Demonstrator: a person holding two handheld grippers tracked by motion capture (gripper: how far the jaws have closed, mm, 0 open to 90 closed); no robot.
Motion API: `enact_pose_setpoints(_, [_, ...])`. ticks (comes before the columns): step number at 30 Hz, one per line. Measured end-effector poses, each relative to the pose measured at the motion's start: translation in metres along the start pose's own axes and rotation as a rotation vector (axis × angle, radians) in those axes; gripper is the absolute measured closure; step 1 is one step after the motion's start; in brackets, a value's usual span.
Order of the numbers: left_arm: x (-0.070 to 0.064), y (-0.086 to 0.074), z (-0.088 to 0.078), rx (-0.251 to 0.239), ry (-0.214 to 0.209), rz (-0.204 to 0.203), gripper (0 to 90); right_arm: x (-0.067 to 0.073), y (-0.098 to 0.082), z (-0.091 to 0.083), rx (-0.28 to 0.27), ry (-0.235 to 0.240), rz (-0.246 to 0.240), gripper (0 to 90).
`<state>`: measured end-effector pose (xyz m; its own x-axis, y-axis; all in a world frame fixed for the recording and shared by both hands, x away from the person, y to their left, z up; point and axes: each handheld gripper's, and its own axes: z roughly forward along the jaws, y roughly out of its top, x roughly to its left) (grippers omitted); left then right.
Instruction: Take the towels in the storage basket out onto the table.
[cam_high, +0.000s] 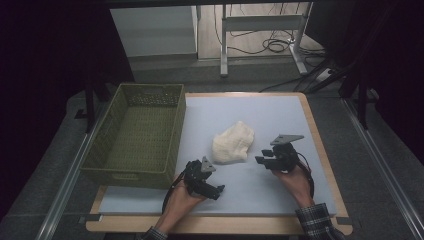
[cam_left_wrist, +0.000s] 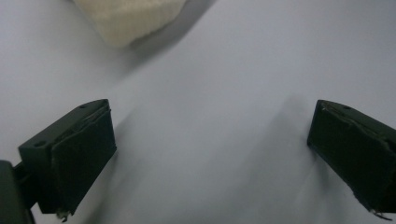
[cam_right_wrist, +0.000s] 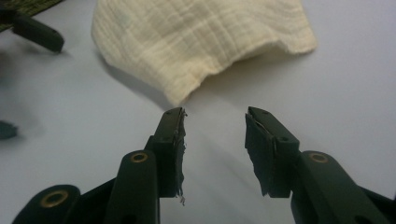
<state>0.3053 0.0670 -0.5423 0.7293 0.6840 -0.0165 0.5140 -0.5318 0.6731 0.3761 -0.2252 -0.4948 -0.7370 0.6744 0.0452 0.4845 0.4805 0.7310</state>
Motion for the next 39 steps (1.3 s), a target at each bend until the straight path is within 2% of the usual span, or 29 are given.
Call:
enact_pose_setpoints(5, [0.004,-0.006,-0.001,-0.021,-0.021,-0.007,0.5,-0.005,0.015,0.017,0.008,-0.001,0.002,59.3])
enact_pose_setpoints(9, [0.003,-0.007,-0.001,-0.031,-0.021,-0.013,0.6,-0.011,0.023,0.030,-0.006,0.027,0.057,58.8])
enact_pose_setpoints(14, [0.003,-0.007,-0.001,-0.032,-0.017,-0.012,0.8,-0.015,0.030,0.041,0.006,0.027,0.068,57.4])
enact_pose_setpoints(15, [0.003,-0.007,-0.001,-0.032,-0.016,-0.011,1.0,-0.016,0.031,0.045,0.013,0.017,0.078,59.0])
enact_pose_setpoints(16, [0.003,-0.008,-0.001,-0.033,-0.015,-0.012,1.1,-0.017,0.032,0.047,0.013,0.023,0.086,64.5])
enact_pose_setpoints(17, [0.003,-0.008,-0.001,-0.034,-0.014,-0.012,1.2,-0.019,0.034,0.051,0.006,0.048,0.098,75.7])
enact_pose_setpoints(18, [0.003,-0.008,-0.001,-0.034,-0.014,-0.012,1.3,-0.019,0.034,0.052,0.004,0.060,0.104,82.8])
enact_pose_setpoints(20, [0.003,-0.008,-0.001,-0.034,-0.014,-0.012,1.4,-0.019,0.036,0.051,-0.013,0.061,0.103,87.6])
enact_pose_setpoints(23, [0.003,-0.008,-0.001,-0.032,-0.013,-0.009,1.4,-0.016,0.039,0.044,-0.026,0.058,0.087,88.2])
enact_pose_setpoints(28, [0.003,-0.008,-0.001,-0.031,-0.014,-0.010,1.5,-0.015,0.051,0.019,-0.067,0.055,0.065,88.3])
enact_pose_setpoints(29, [0.003,-0.008,-0.001,-0.031,-0.014,-0.010,1.5,-0.015,0.051,0.019,-0.067,0.055,0.065,88.3])
enact_pose_setpoints(31, [0.003,-0.008,-0.001,-0.031,-0.014,-0.010,1.5,-0.013,0.063,-0.001,-0.096,0.049,0.052,88.3])
enact_pose_setpoints(33, [0.004,-0.007,-0.001,-0.026,-0.013,-0.002,1.5,-0.012,0.071,-0.014,-0.112,0.042,0.041,88.3])
enact_pose_setpoints(36, [0.004,-0.007,-0.001,-0.026,-0.014,-0.003,1.6,-0.010,0.083,-0.031,-0.136,0.025,0.022,88.3])
enact_pose_setpoints(37, [0.004,-0.007,-0.001,-0.026,-0.014,-0.003,1.6,-0.010,0.083,-0.031,-0.136,0.025,0.022,88.3])
enact_pose_setpoints(38, [0.004,-0.008,-0.001,-0.027,-0.012,-0.002,1.6,-0.006,0.094,-0.045,-0.147,0.002,0.002,88.3])
enact_pose_setpoints(39, [0.004,-0.008,-0.001,-0.027,-0.012,-0.002,1.6,-0.005,0.098,-0.052,-0.157,-0.008,-0.008,88.3])
